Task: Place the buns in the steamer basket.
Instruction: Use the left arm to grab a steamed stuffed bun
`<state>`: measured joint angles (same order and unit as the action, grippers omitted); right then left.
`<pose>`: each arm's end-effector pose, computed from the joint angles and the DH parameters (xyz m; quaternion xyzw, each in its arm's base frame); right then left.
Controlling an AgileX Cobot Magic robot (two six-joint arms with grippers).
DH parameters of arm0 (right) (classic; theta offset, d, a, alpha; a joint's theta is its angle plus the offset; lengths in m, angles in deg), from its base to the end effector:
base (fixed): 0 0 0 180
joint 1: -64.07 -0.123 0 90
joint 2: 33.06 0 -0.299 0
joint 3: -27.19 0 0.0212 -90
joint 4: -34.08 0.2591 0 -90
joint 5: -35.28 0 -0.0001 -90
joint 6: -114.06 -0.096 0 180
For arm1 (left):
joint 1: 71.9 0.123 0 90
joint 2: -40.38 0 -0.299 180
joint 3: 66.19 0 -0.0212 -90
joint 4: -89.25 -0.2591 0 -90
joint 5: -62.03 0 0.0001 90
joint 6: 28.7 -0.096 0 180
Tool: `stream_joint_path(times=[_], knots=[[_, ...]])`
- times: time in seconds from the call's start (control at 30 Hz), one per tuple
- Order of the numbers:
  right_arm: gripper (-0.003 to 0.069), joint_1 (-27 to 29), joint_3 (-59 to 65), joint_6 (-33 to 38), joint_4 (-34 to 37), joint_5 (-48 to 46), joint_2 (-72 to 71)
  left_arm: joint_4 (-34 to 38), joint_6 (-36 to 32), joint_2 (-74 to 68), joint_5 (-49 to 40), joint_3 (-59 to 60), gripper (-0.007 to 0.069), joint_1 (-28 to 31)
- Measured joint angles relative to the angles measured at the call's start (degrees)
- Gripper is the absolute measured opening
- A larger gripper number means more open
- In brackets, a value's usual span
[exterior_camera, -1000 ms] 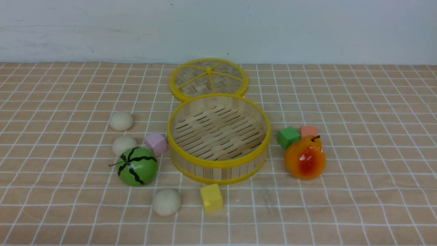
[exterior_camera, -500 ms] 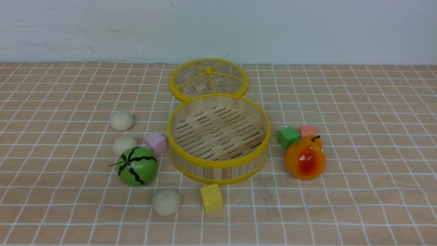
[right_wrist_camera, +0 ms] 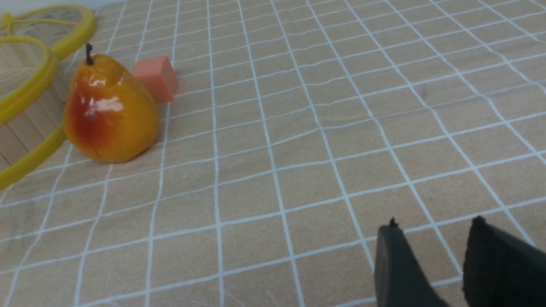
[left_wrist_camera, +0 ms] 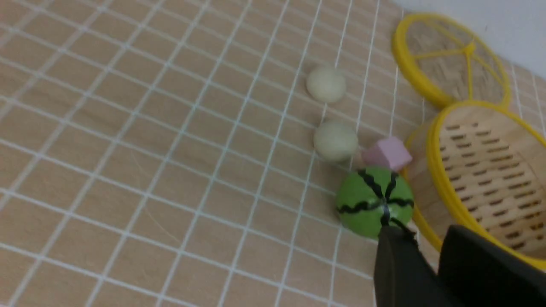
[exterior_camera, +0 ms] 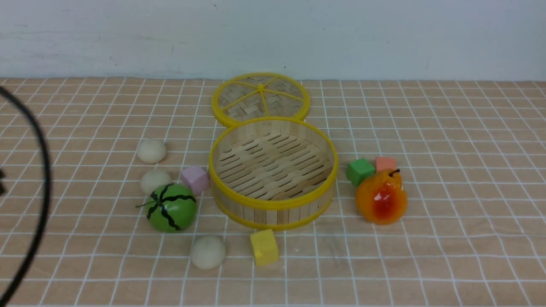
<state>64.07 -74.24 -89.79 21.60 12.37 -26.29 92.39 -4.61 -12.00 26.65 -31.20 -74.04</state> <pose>0.0507 -0.0081 0.1712 0.1113 0.7998 0.0294 0.5892 0.1558 -0.0089 0.3410 -0.1788 0.8591 -0.1326 0.4608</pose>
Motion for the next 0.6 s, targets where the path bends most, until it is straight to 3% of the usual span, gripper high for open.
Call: stream_joint_path(times=[0.17, 0.27, 0.4, 0.6], knots=[[0.0241, 0.0, 0.0, 0.0, 0.0, 0.0, 0.0, 15.78, -19.3, -11.82, -3.71, -3.69, 0.0151, -3.39], [0.0241, 0.0, 0.0, 0.0, 0.0, 0.0, 0.0, 20.3, -24.99, -20.04, -7.5, -7.74, 0.016, -7.15], [0.0241, 0.0, 0.0, 0.0, 0.0, 0.0, 0.0, 18.62, -24.75, -31.14, -9.47, -13.64, 0.018, -14.17], [0.0241, 0.0, 0.0, 0.0, 0.0, 0.0, 0.0, 8.06, -14.13, -42.6, -9.64, -20.63, 0.0215, -21.24]])
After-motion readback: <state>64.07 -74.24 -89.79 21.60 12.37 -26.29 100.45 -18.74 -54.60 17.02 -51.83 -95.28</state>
